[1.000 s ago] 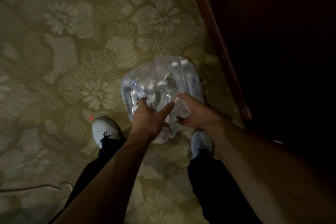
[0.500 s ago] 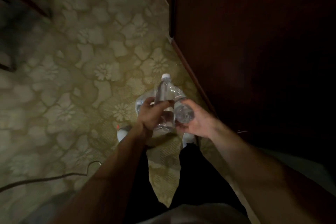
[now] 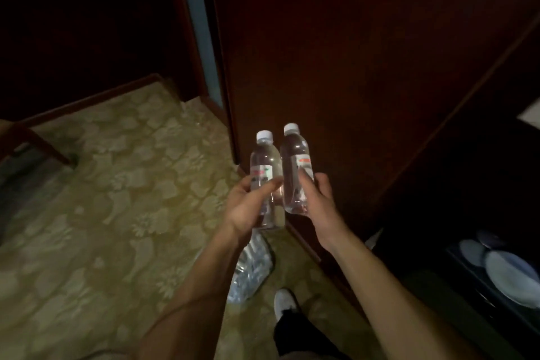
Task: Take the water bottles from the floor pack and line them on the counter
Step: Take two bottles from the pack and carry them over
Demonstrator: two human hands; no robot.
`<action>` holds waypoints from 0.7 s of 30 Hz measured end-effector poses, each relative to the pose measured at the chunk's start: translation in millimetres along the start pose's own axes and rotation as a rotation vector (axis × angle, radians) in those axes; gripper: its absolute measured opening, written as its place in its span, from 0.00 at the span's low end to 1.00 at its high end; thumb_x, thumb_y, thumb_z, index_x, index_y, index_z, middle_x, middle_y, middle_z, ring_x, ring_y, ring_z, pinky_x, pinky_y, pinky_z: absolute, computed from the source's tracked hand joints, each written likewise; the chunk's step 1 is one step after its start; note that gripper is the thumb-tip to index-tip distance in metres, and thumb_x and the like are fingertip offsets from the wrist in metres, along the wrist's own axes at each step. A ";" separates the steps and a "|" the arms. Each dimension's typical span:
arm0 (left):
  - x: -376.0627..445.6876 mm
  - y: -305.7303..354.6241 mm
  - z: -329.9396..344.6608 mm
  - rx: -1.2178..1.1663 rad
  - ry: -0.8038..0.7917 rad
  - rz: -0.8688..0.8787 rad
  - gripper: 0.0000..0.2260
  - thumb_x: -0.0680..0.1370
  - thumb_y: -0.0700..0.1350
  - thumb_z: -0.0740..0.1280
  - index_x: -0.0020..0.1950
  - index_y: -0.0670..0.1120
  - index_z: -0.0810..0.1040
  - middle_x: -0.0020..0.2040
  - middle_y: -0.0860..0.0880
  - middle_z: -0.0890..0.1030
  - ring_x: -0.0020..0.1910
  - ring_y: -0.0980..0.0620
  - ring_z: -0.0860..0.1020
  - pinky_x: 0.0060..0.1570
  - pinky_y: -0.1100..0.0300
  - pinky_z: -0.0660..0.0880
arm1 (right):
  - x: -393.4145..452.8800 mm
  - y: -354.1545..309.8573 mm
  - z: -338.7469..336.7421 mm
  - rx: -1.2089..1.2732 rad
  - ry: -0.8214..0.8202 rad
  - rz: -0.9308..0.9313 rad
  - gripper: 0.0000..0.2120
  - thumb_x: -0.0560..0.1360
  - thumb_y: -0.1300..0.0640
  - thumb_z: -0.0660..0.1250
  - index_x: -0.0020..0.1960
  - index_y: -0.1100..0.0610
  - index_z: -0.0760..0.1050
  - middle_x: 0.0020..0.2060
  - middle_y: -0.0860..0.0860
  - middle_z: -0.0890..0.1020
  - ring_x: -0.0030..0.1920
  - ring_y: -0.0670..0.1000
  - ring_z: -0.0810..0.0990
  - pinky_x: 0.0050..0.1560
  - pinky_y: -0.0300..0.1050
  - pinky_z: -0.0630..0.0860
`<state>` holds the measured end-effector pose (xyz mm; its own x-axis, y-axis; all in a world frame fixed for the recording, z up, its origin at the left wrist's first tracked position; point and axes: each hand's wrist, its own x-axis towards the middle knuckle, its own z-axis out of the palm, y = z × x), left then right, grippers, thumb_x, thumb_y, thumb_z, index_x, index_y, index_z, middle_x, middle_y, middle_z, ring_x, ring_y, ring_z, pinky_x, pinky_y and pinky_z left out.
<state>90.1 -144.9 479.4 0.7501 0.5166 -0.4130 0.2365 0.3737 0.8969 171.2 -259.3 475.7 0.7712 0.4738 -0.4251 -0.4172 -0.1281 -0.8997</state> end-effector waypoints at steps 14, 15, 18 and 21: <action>-143.3 92.1 113.6 0.023 -0.440 0.273 0.21 0.83 0.54 0.57 0.61 0.40 0.79 0.55 0.39 0.84 0.53 0.44 0.85 0.54 0.50 0.81 | -190.0 -111.4 -110.2 0.199 0.033 -0.226 0.22 0.73 0.55 0.74 0.64 0.61 0.75 0.47 0.57 0.85 0.42 0.52 0.86 0.37 0.42 0.80; -152.1 101.6 126.5 0.056 -0.475 0.297 0.19 0.84 0.52 0.55 0.57 0.40 0.79 0.51 0.42 0.85 0.48 0.49 0.85 0.50 0.55 0.81 | -200.4 -116.4 -121.5 0.186 0.057 -0.279 0.22 0.74 0.53 0.73 0.65 0.60 0.75 0.48 0.57 0.86 0.41 0.51 0.86 0.35 0.41 0.79; -177.0 118.5 170.4 0.170 -0.572 0.367 0.14 0.84 0.50 0.57 0.57 0.44 0.79 0.51 0.43 0.84 0.49 0.48 0.84 0.55 0.51 0.80 | -231.3 -133.6 -157.8 0.138 0.202 -0.434 0.23 0.77 0.43 0.67 0.63 0.60 0.74 0.48 0.60 0.86 0.35 0.51 0.84 0.27 0.39 0.76; -202.9 124.3 223.9 0.155 -0.639 0.455 0.15 0.81 0.51 0.65 0.60 0.42 0.80 0.56 0.38 0.84 0.56 0.39 0.82 0.63 0.39 0.75 | -264.1 -151.3 -202.3 0.156 0.338 -0.549 0.18 0.80 0.47 0.64 0.63 0.58 0.73 0.47 0.57 0.86 0.39 0.54 0.86 0.35 0.46 0.82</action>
<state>105.6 -375.8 710.0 0.9914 0.0338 0.1268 -0.1295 0.0965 0.9869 127.9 -541.3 704.1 0.9894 0.1315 0.0609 0.0346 0.1939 -0.9804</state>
